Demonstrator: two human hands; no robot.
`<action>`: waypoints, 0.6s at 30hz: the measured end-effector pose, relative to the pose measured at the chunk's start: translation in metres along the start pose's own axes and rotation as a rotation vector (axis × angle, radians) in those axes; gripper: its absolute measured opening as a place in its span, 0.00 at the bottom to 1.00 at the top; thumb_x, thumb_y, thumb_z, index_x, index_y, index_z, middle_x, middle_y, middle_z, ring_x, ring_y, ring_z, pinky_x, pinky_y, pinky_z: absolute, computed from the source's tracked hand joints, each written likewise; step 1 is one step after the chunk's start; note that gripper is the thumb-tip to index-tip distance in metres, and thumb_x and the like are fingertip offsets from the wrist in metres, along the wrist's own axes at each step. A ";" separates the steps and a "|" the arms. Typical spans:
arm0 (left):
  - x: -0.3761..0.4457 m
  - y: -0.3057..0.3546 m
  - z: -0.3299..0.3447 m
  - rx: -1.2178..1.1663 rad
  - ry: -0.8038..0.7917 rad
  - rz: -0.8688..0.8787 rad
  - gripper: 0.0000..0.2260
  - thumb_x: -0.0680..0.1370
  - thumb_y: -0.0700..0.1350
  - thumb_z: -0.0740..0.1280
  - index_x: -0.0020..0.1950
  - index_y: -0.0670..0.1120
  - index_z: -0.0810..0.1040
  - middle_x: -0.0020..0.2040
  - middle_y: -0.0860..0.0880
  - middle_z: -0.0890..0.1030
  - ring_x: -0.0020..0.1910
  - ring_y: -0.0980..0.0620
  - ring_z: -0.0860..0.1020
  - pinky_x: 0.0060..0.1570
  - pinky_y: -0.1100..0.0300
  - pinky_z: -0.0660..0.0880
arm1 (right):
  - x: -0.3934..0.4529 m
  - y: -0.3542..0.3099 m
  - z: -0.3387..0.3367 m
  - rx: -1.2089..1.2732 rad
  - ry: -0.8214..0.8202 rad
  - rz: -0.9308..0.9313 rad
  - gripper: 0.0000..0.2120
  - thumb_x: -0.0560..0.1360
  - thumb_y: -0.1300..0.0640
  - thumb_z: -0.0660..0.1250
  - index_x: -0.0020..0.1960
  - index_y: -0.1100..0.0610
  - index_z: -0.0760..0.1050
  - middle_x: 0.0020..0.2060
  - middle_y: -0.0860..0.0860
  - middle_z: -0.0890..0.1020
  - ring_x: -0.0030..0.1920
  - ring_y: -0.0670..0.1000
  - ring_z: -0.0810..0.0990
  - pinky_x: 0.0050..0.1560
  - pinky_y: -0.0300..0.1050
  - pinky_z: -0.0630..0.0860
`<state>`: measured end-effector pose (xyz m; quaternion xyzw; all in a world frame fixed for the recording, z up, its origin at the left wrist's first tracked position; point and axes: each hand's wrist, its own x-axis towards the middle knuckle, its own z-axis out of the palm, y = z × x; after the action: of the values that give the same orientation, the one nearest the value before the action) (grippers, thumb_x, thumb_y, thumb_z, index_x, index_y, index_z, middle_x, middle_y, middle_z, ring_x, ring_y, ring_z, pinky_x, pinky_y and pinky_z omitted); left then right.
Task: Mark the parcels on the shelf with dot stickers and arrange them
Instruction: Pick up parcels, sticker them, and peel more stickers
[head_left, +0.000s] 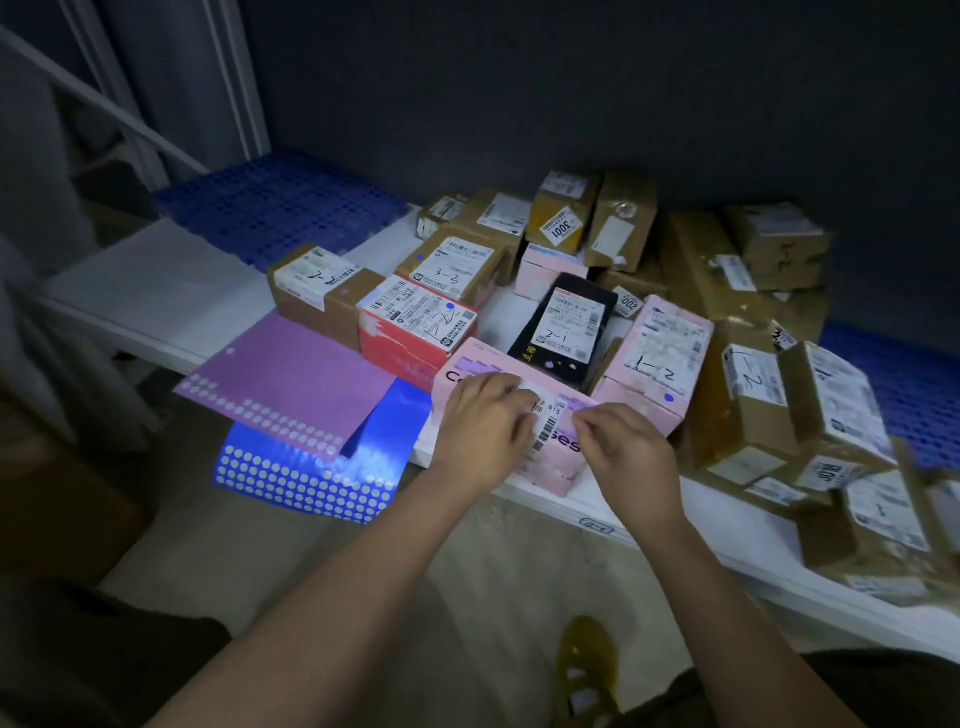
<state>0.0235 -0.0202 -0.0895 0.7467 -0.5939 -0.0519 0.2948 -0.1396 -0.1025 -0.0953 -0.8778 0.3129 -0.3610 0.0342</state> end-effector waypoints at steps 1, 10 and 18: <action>0.000 -0.002 0.002 -0.010 0.013 -0.005 0.18 0.74 0.52 0.56 0.51 0.47 0.82 0.56 0.46 0.80 0.57 0.43 0.76 0.60 0.56 0.65 | 0.002 0.001 0.002 0.002 -0.015 -0.008 0.06 0.72 0.60 0.68 0.45 0.61 0.83 0.41 0.54 0.83 0.39 0.53 0.81 0.40 0.44 0.78; 0.001 -0.004 0.002 -0.024 -0.009 -0.005 0.18 0.73 0.54 0.59 0.51 0.46 0.83 0.52 0.47 0.82 0.54 0.43 0.79 0.57 0.59 0.62 | 0.013 0.007 0.001 -0.079 -0.207 -0.144 0.03 0.70 0.62 0.69 0.41 0.59 0.82 0.38 0.53 0.81 0.38 0.57 0.80 0.32 0.49 0.79; 0.001 -0.002 -0.001 -0.018 -0.017 -0.007 0.22 0.74 0.56 0.56 0.55 0.46 0.82 0.55 0.47 0.81 0.57 0.43 0.76 0.60 0.61 0.60 | 0.003 0.017 -0.025 0.119 -0.336 -0.116 0.14 0.70 0.68 0.64 0.51 0.59 0.83 0.51 0.50 0.83 0.48 0.48 0.80 0.44 0.44 0.80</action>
<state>0.0256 -0.0203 -0.0893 0.7455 -0.5934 -0.0647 0.2964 -0.1630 -0.1135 -0.0800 -0.9388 0.2296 -0.2288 0.1168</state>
